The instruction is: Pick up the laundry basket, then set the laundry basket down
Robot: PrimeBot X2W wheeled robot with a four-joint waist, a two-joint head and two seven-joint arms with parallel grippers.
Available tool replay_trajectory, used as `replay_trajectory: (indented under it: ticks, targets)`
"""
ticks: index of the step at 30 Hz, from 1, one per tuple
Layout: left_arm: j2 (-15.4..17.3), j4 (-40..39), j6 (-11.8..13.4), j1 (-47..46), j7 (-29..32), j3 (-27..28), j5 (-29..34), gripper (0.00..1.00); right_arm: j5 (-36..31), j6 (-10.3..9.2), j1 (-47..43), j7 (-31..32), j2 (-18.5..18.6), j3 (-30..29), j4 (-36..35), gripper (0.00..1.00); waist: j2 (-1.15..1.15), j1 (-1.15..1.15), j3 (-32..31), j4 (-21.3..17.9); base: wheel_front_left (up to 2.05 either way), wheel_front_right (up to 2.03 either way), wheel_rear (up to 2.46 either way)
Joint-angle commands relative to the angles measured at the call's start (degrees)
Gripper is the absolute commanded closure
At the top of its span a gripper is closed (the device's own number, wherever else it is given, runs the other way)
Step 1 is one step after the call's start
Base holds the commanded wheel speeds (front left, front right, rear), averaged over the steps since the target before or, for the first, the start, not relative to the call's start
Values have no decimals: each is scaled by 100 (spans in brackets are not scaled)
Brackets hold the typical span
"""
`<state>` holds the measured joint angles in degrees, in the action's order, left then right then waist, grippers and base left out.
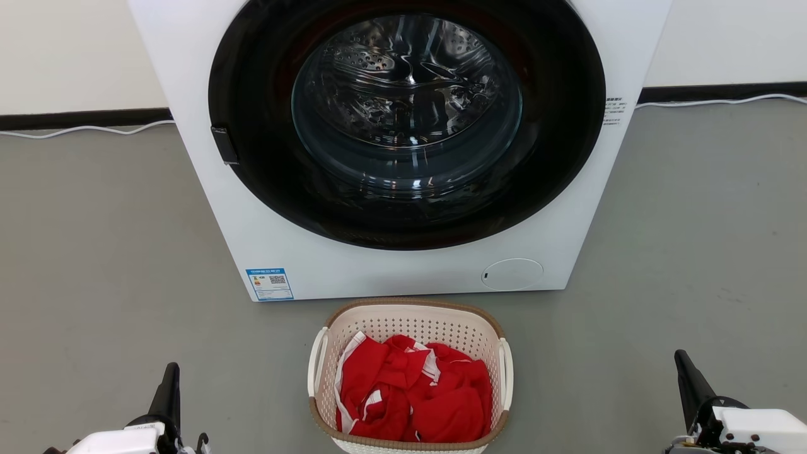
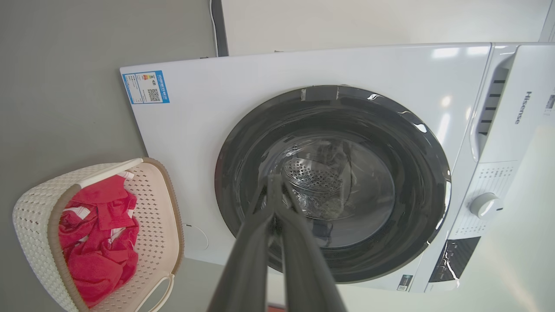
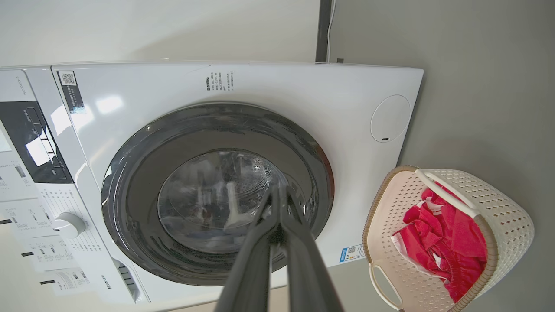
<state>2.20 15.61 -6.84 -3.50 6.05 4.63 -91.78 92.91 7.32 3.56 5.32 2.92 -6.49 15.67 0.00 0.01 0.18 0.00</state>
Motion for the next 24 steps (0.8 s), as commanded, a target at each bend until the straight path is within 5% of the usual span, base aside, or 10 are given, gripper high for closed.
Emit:
replay_trajectory:
  ticks: [1, 24]
  targets:
    - [67, -155, -65, -269, 45, 190, -38, 100, 9, 17, 253, 36, 70, 97, -170, 100, 0, 0, 0, 0, 0, 0, 0]
    - [67, -155, -65, -269, 45, 190, -39, 100, -15, 17, 255, 59, 50, 69, -169, 100, 0, 0, 0, 0, 0, 0, 0]
